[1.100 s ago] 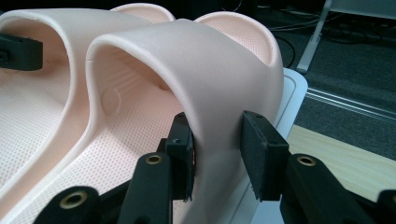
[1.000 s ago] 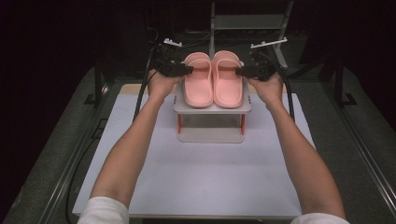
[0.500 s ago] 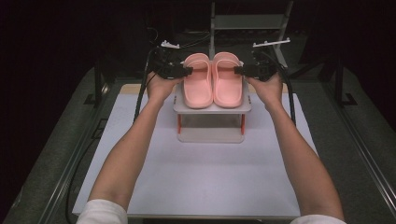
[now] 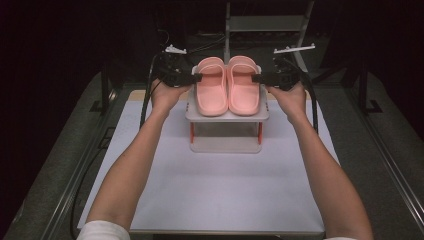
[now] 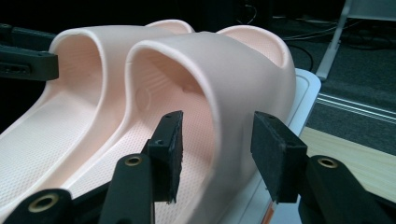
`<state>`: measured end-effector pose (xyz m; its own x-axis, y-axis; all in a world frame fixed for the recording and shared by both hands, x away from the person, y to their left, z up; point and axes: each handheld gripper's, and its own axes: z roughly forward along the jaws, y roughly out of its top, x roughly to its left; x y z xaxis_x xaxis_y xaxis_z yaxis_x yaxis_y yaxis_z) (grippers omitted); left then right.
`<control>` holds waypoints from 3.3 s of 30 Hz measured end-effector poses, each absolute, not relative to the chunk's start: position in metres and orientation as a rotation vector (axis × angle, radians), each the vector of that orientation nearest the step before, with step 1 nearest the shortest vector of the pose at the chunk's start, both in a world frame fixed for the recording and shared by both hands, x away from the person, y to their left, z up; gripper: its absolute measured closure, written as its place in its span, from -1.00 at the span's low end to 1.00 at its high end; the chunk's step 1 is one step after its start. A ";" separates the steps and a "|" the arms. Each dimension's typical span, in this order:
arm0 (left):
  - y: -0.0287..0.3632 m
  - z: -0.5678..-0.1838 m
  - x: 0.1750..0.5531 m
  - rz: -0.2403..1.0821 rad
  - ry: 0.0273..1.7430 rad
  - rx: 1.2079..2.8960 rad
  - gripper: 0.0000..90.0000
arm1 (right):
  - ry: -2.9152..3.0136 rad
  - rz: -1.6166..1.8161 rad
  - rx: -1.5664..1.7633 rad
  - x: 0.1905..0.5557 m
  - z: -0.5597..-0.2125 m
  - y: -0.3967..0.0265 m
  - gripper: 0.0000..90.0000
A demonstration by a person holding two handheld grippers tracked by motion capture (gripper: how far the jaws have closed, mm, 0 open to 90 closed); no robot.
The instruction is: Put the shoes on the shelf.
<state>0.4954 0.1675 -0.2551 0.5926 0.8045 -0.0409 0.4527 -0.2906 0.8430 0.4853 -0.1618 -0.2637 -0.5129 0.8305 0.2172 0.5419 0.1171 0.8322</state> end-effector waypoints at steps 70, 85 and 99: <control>0.194 -0.256 0.422 0.532 0.854 1.896 -0.50 | 2.240 1.663 1.175 0.415 -0.271 -0.187 -0.28; 0.200 -0.260 0.403 0.521 0.824 1.880 -0.58 | 2.253 1.700 1.136 0.397 -0.278 -0.190 -0.29; 0.211 -0.268 0.385 0.511 0.819 1.857 -0.61 | 2.296 1.729 1.088 0.379 -0.287 -0.190 -0.33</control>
